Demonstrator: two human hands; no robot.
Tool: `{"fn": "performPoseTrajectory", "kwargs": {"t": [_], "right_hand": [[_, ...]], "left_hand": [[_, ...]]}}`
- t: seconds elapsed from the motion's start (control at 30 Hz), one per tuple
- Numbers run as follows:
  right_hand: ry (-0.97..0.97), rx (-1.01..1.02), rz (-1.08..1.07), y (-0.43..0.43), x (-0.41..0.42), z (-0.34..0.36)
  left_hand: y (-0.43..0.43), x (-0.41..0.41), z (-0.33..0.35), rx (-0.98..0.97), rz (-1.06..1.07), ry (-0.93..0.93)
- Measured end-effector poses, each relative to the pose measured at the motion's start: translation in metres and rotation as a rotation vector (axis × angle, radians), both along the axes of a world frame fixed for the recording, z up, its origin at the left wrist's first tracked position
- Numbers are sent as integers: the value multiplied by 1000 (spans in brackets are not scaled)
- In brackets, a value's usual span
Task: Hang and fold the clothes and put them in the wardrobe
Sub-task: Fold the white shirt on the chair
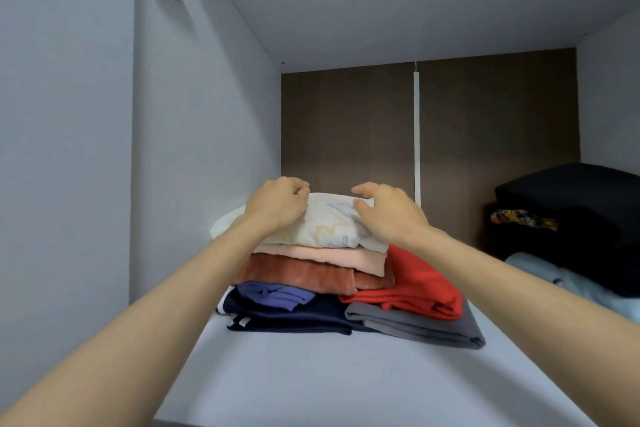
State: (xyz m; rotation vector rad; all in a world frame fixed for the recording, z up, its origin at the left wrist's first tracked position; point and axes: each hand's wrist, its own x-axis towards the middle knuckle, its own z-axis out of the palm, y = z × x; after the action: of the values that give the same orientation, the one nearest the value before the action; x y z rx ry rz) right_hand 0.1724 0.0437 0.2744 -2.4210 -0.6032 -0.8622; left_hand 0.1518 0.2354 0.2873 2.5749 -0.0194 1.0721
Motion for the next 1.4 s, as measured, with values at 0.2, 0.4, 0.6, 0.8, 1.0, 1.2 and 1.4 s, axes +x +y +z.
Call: {"fn": "performPoseTrajectory", "kwargs": {"t": [0.2,0.4,0.6,0.8,1.0,1.2,1.4], "right_hand": [[-6,43,-3,-54,-56,-20],[30,66,-3,-105,-121,-53],[82,133,51,-157,-193,-87],[90,202,48,-195,-254,-108],[139,234,-9,-205,-325,-141],[180,214,-154,-198,-409,-190],[302,182,-339,-208,-510,-243]], "left_hand": [[-50,-67,-19,-14,-79,-25],[-102,-146,-47,-46,-119,-86],[-146,-219,-77,-127,-188,-27],[-174,-276,-106,-176,-285,-37],[-182,-323,-148,-208,-394,64],[-174,-374,-196,-96,-492,124],[-187,-433,-245,-23,-618,224]]}}
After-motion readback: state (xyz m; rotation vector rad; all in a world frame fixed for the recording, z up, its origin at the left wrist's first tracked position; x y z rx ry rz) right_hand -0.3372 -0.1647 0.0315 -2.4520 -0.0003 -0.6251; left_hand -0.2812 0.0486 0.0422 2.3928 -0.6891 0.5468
